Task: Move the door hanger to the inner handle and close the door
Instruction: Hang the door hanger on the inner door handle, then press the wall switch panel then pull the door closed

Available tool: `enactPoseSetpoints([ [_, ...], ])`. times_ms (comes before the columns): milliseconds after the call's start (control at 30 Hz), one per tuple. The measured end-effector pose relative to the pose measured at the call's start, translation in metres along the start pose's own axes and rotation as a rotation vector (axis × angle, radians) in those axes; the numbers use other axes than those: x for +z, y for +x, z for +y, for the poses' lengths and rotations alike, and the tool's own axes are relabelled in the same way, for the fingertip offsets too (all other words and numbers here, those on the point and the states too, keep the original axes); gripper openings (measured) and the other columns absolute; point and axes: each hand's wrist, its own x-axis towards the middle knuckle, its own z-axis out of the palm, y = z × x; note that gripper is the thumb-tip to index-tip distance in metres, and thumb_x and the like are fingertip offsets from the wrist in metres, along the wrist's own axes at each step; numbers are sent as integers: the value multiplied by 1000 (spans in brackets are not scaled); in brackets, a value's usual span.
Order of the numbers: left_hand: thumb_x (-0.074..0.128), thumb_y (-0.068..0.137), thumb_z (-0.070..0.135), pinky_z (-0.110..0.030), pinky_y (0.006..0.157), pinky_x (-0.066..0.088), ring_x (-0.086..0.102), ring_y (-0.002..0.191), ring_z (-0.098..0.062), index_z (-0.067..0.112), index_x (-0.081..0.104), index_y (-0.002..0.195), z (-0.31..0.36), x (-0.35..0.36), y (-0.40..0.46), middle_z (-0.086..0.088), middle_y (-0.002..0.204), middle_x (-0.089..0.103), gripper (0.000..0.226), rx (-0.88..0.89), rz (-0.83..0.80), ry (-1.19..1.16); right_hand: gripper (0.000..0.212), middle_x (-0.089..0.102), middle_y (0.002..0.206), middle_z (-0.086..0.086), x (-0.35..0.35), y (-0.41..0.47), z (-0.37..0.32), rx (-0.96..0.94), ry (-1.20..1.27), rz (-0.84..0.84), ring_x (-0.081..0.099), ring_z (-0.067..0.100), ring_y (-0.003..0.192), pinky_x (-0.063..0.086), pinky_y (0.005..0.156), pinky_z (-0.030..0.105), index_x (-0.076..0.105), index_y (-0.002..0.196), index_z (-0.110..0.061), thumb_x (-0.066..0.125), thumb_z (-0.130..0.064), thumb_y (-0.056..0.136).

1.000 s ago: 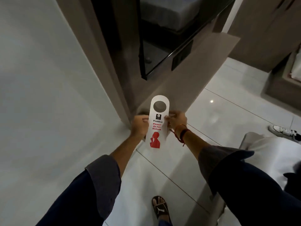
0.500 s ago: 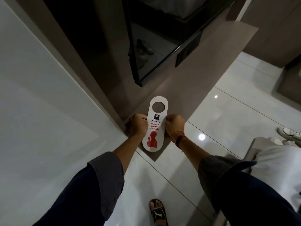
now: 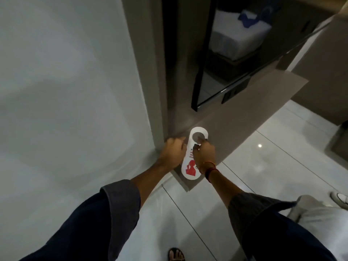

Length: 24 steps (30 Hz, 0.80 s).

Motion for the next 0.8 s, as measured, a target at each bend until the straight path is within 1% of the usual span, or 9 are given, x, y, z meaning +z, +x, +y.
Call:
enactPoseSetpoints([
  [33,51,105,27,-33,92,58,71,106,-28,9,64,133,2,-16,-14,-11,118,73,36,37,26,10,37,68,127,19,-2,-11,-14,-46,-5,4,68,35,114,56,102,38,63,136,-2,57,-5,99],
  [100,52,103,21,-39,98,57,69,110,-31,10,62,136,3,-53,-45,-13,124,72,37,108,113,61,40,69,120,20,-7,-42,-49,-164,-40,10,65,36,113,50,95,29,64,133,-1,56,-1,94],
  [133,52,101,18,-40,98,57,68,111,-31,11,63,136,2,-74,-64,-13,124,71,37,134,156,93,41,69,119,21,-9,-61,-68,-225,-70,7,64,38,112,49,93,29,65,132,-1,55,-1,92],
  [233,50,99,15,-42,96,55,63,114,-31,11,61,135,-7,-132,-122,-13,123,70,38,169,260,191,47,63,131,19,-9,-120,-117,-359,-107,70,56,39,121,46,104,42,59,140,-3,55,-3,93],
  [300,53,97,13,-44,100,54,60,121,-32,8,58,139,-22,-178,-174,-14,130,68,43,158,365,246,48,62,130,17,-6,-172,-153,-450,-63,140,53,38,121,46,103,45,58,141,-2,54,-1,93],
  [367,56,95,11,-45,101,53,60,121,-34,4,57,141,-37,-218,-220,-16,130,68,47,156,468,297,48,62,128,17,-2,-216,-187,-553,-43,158,53,37,121,48,101,46,58,141,-1,52,0,93],
  [533,59,95,18,-42,103,50,60,122,-30,7,52,144,-80,-316,-350,-12,135,66,51,75,656,431,49,65,124,17,21,-331,-281,-872,5,166,55,37,116,53,95,47,59,141,0,52,3,93],
  [633,60,94,18,-40,107,47,58,124,-28,8,49,146,-113,-377,-451,-10,136,64,55,-35,785,494,49,67,119,14,48,-424,-346,-1118,30,112,58,35,110,56,90,46,61,139,-1,54,2,91],
  [800,63,89,16,-40,111,45,59,122,-27,8,50,144,-150,-438,-593,-9,135,63,57,-198,979,578,48,69,118,12,87,-552,-418,-1421,71,49,60,34,102,56,85,47,63,135,-1,56,-2,88],
])
